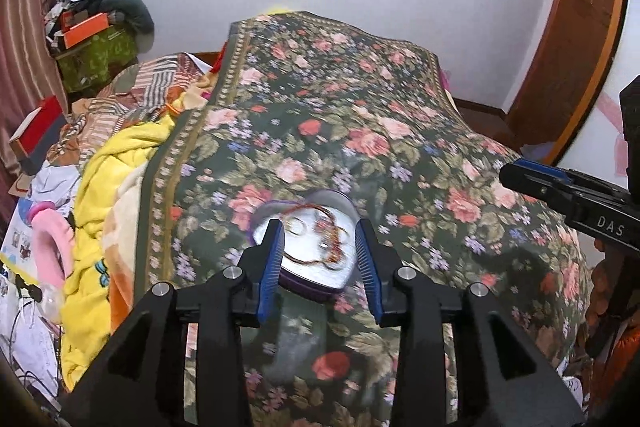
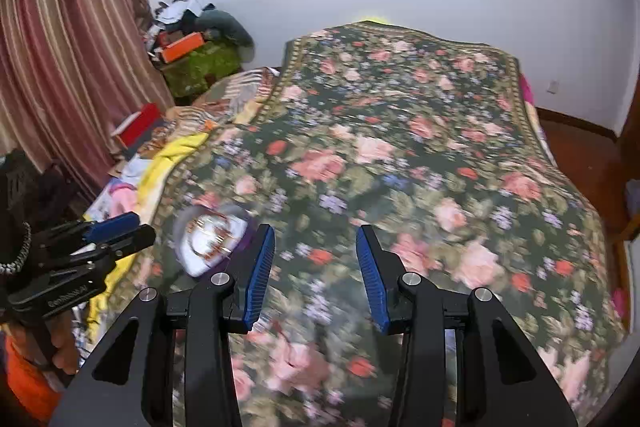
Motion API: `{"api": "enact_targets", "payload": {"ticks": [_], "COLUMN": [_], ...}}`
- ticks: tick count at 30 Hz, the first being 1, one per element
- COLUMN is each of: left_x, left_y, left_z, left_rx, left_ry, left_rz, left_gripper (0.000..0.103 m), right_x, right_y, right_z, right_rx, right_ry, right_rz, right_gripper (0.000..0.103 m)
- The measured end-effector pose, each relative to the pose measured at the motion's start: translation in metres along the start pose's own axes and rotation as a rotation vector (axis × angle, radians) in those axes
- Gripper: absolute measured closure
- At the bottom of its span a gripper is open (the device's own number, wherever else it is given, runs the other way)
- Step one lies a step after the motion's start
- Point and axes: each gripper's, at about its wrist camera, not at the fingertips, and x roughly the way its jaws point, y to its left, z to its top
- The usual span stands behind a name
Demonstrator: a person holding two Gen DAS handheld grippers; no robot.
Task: Organize jewelry
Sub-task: 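Move the left tool to the red beaded string bracelet and close on it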
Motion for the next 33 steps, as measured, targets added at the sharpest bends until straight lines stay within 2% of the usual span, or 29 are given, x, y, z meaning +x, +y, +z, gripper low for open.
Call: {"api": "enact_targets", "payload": {"ticks": [6, 20, 24, 26, 28, 33], "left_x": [0.013, 0.064, 0.08, 0.086, 0.089, 0.088], "left_y": [-0.024, -0.071, -0.077, -0.077, -0.077, -0.073], "left_z": [-0.014, -0.053, -0.056, -0.058, -0.058, -0.058], "left_rx": [0.038, 0.128, 0.136, 0.135, 0.136, 0.135], "left_ry": [0.065, 0.239, 0.263, 0.262, 0.251, 0.239], "left_rz": [-0.042, -0.131, -0.148, -0.146, -0.141, -0.148], "left_gripper": [0.065, 0.065, 0.08, 0.085, 0.094, 0.094], "right_x": [-0.001, 0.018, 0.021, 0.023, 0.026, 0.036], "right_y": [-0.019, -0.022, -0.02, -0.019, -0.018, -0.007], "right_z": [-0.019, -0.058, -0.06, -0.061, -0.061, -0.065], "right_rx": [0.03, 0.051, 0.045, 0.047, 0.048, 0.033], "right_ry": [0.043, 0.158, 0.17, 0.175, 0.181, 0.205], "right_rz": [-0.026, 0.019, 0.032, 0.04, 0.051, 0.084], "right_gripper": [0.064, 0.064, 0.064, 0.064, 0.064, 0.064]}}
